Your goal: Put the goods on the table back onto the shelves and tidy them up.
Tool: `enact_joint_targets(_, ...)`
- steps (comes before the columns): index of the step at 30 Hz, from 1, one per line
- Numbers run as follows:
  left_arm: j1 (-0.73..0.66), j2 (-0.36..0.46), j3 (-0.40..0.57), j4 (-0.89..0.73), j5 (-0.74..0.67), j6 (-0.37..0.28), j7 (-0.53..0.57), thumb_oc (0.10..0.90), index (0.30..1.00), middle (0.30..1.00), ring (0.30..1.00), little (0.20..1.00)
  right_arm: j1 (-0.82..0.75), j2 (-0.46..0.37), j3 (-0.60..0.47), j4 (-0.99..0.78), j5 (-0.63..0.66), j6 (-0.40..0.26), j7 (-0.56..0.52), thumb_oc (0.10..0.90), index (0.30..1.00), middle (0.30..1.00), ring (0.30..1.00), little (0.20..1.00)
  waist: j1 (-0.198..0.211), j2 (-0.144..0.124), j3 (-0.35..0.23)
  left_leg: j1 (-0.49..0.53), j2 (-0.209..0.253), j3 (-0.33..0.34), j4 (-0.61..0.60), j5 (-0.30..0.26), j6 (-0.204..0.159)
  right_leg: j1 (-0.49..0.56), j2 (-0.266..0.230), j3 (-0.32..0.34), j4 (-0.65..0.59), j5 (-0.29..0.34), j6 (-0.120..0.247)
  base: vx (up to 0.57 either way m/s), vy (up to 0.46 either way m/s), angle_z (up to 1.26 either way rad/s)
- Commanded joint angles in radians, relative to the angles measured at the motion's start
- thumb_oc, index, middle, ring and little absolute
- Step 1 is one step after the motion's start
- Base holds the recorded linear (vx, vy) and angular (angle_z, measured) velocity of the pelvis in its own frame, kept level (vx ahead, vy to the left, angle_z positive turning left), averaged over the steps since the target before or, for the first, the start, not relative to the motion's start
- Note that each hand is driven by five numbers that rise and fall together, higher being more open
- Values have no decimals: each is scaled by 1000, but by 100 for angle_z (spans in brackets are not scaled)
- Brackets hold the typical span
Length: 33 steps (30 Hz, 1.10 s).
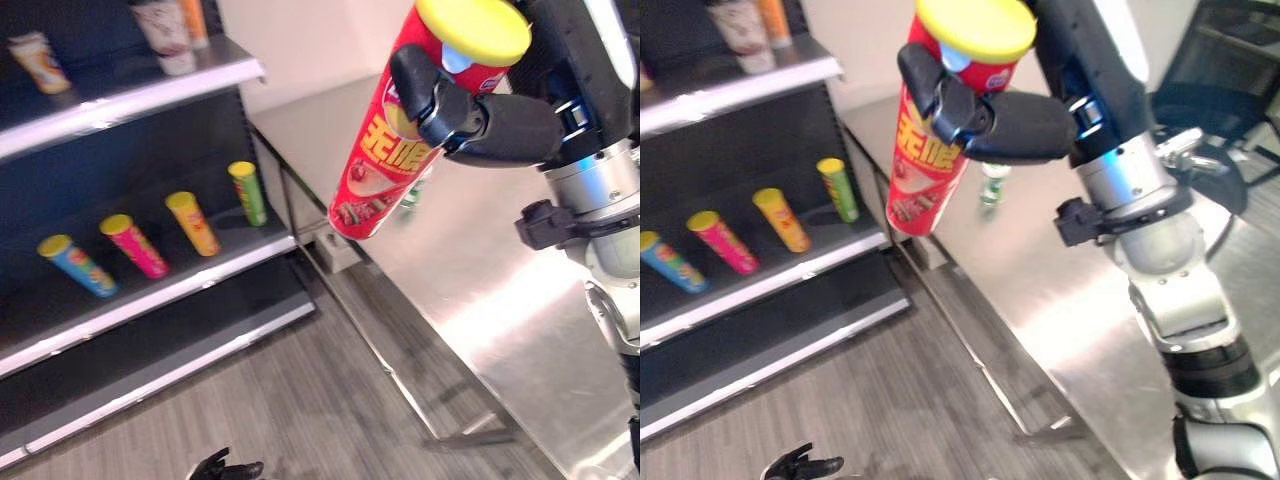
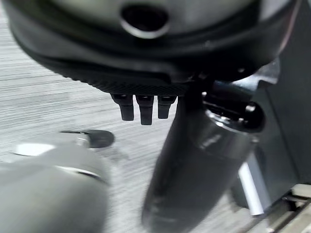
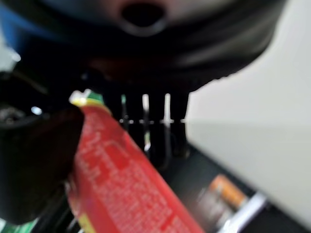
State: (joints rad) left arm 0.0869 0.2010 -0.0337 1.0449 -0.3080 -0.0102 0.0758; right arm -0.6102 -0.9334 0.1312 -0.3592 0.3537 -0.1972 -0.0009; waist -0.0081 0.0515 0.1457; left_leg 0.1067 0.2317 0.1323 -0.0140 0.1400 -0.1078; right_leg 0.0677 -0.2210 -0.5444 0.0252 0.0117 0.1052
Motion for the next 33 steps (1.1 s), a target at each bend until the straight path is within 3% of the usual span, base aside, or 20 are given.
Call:
enact_joint_targets(1, 5, 57, -53, -7, 64, -23, 5, 800, 900, 900, 900, 900, -91, 64, -63, 2, -56, -31, -20, 400, 300, 300, 300, 300, 70, -33, -50, 121, -22, 73, -60, -183, -54, -8, -106, -94, -55, 140, 95, -146, 403, 102)
enact_joint_targets(2, 6, 58, -53, -7, 64, -22, 5, 800, 900, 900, 900, 900, -88, 66, -65, 0, -58, -30, -20, 400, 300, 300, 300, 300, 69, -37, -50, 123, -29, 72, -65, -181, -50, -7, -113, -94, -55, 144, 99, -176, 446, 92)
enact_joint_targets(5, 7, 69, -50, -9, 93, -22, 1, 800, 900, 900, 900, 900, -53, 74, -69, -5, -143, -9, -18, 400, 300, 300, 300, 300, 78, -56, -38, 103, -115, 71, -73, -230, -10, -21, -202, -117, -42, 213, 141, -176, 359, 51)
enact_joint_targets(6, 14, 76, -53, -17, 113, -23, -5, 800, 900, 900, 900, 900, -45, 87, -55, 0, -181, -1, -17, 400, 300, 300, 300, 300, 82, -65, -25, 97, -155, 68, -73, -241, 10, -28, -241, -109, -24, 242, 148, -219, 443, 42)
enact_joint_targets(7, 17, 92, -56, -26, 129, -22, -11, 800, 900, 900, 900, 900, -47, 92, -42, 7, -195, 4, -17, 400, 300, 300, 300, 300, 77, -68, -10, 89, -166, 48, -73, -239, 19, -47, -247, -57, 2, 237, 145, -174, 354, 47)
enact_joint_targets(8, 18, 93, -54, -26, 129, -21, -11, 800, 900, 900, 900, 900, -49, 93, -41, 8, -196, 4, -17, 400, 300, 300, 300, 300, 77, -70, -10, 88, -167, 50, -73, -239, 20, -52, -250, -53, 8, 234, 146, -224, 280, 81)
enact_joint_targets(9, 15, 109, -50, -32, 128, -22, -5, 800, 900, 900, 900, 900, -58, 79, -25, 14, -225, 2, -25, 400, 300, 300, 300, 300, 58, -82, 14, 77, -185, 35, -73, -220, 40, -101, -217, 74, 63, 202, 119, -180, 214, 80)
enact_joint_targets(10, 17, 111, -47, -33, 127, -19, 1, 800, 900, 900, 900, 900, -61, 79, -17, 19, -238, 3, -24, 400, 300, 300, 300, 300, 55, -82, 18, 73, -189, 29, -73, -209, 46, -100, -171, 122, 87, 159, 104, -205, 258, 54)
enact_joint_targets(11, 20, 113, -45, -36, 125, -20, 3, 800, 900, 900, 900, 900, -62, 78, -13, 22, -242, 2, -24, 400, 300, 300, 300, 300, 57, -84, 18, 67, -194, 30, -73, -199, 54, -102, -138, 141, 116, 127, 88, -96, 215, 23)
enact_joint_targets(13, 40, 106, -39, -25, 101, -17, 9, 800, 900, 900, 900, 900, -83, 68, 19, 46, -283, -9, -35, 400, 300, 300, 300, 300, 72, -85, 17, 41, -223, 2, -73, -169, 84, -113, 52, 179, 230, -43, 13, -80, 180, 26)
enact_joint_targets(14, 39, 105, -38, -25, 101, -17, 9, 800, 900, 900, 900, 900, -85, 68, 20, 47, -283, -9, -35, 400, 300, 300, 300, 300, 71, -85, 15, 37, -223, 1, -73, -166, 84, -114, 53, 178, 226, -39, 12, -13, 67, -1)
enact_joint_targets(15, 41, 100, -39, -20, 94, -16, 12, 800, 900, 900, 900, 900, -92, 60, 31, 53, -309, -5, -43, 400, 300, 300, 300, 300, 69, -94, 12, 38, -230, -10, -73, -166, 81, -105, 102, 226, 184, -69, -6, 13, 2, -10)
enact_joint_targets(25, 41, 99, -38, -20, 94, -16, 12, 800, 900, 900, 900, 900, -94, 60, 33, 54, -309, -5, -44, 400, 300, 300, 300, 300, 68, -93, 11, 35, -229, -11, -73, -164, 81, -103, 104, 224, 177, -63, -8, -14, -11, 5)
enact_joint_targets(26, 74, 45, -54, -115, 11, -7, 22, 800, 900, 900, 900, 900, -59, 136, 63, 126, -434, 27, -106, 400, 300, 300, 300, 300, 115, -86, 58, -87, -193, 1, 72, -156, 31, 24, 110, 165, -53, -23, -15, -162, -112, -1)
enact_joint_targets(30, 72, 46, -54, -116, 10, -5, 23, 800, 900, 900, 900, 900, -60, 137, 63, 127, -436, 26, -108, 400, 300, 300, 300, 300, 97, -85, 53, -115, -193, -20, 103, -166, 31, 24, 112, 144, -63, -18, -15, -36, 0, 127)
enact_joint_targets(31, 73, 44, -58, -113, 19, -2, 31, 800, 900, 900, 900, 900, -35, 154, 52, 137, -444, 43, -124, 400, 300, 300, 300, 300, 101, -84, 56, -143, -126, -28, 68, -123, 6, 26, 91, 135, -74, -7, 1, 32, 121, 48)
enact_joint_targets(33, 73, 44, -58, -113, 19, -2, 31, 800, 900, 900, 900, 900, -34, 154, 52, 137, -444, 43, -124, 400, 300, 300, 300, 300, 102, -84, 56, -143, -126, -28, 68, -122, 6, 26, 91, 135, -74, -7, 1, 16, 60, 18)
